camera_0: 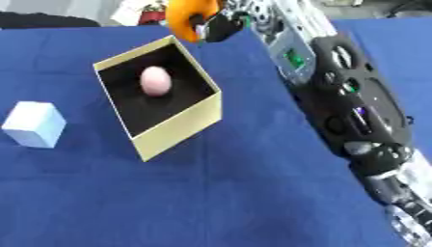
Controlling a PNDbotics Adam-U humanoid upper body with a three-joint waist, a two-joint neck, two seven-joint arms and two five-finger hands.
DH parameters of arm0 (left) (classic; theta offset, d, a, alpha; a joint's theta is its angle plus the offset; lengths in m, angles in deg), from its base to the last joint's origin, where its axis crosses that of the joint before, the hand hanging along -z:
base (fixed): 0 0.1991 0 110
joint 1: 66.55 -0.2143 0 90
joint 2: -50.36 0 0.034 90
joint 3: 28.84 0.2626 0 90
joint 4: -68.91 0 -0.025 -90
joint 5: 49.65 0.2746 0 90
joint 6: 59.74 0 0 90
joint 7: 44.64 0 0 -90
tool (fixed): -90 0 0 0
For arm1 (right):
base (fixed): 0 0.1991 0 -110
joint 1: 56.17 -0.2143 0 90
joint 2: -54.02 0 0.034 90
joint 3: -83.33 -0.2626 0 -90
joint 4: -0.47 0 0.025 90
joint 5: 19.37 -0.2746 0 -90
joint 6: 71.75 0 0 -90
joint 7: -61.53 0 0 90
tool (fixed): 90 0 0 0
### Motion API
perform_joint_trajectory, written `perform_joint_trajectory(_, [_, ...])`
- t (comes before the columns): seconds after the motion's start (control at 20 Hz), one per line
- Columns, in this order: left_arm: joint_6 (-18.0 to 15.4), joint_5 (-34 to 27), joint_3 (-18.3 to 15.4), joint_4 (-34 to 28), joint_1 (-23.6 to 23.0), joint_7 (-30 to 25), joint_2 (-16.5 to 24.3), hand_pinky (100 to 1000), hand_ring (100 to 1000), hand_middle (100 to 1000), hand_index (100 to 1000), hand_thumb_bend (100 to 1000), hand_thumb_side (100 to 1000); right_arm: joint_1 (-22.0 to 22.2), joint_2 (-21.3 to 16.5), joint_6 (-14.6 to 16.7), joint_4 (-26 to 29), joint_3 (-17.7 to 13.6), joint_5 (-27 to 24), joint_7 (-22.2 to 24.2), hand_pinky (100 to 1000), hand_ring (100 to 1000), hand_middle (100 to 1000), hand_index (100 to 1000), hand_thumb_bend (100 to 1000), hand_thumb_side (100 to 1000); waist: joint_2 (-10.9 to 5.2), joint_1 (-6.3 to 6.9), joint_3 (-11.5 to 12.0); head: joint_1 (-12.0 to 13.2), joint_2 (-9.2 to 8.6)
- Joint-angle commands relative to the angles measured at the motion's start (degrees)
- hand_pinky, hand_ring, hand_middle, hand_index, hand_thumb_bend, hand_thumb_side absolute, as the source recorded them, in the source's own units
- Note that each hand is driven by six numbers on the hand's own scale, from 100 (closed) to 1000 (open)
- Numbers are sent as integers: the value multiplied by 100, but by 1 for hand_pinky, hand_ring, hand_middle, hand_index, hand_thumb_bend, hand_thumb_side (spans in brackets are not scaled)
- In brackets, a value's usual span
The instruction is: Pick up objects on the table and place them in the box.
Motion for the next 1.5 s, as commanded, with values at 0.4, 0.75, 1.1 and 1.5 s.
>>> perform_joint_trajectory(0.4, [16, 36, 8, -119, 52, -24, 57, 724, 653, 677, 797, 273, 927, -45, 132, 99, -185, 153, -105, 134, 766, 983, 796, 767, 100, 100, -111, 22, 6, 4, -76])
perform_joint_trajectory(0.75, [21, 50, 10, -119, 51, -31, 52, 724, 654, 678, 797, 271, 926, -35, 207, 225, -400, 293, -175, 308, 773, 992, 824, 788, 100, 100, -106, 26, 5, -15, -76])
perform_joint_trajectory(1.1, [32, 56, 8, -119, 55, -28, 53, 724, 654, 678, 797, 272, 926, -32, 227, 597, -497, 324, -143, 663, 818, 1000, 927, 904, 100, 222, -109, 18, -2, -14, -75])
perform_joint_trajectory(1.5, [41, 60, 6, -119, 54, -23, 52, 724, 654, 678, 799, 272, 927, -7, 208, 853, -421, 278, 226, 855, 868, 1000, 1000, 1000, 147, 523, -113, 17, -9, -51, -63])
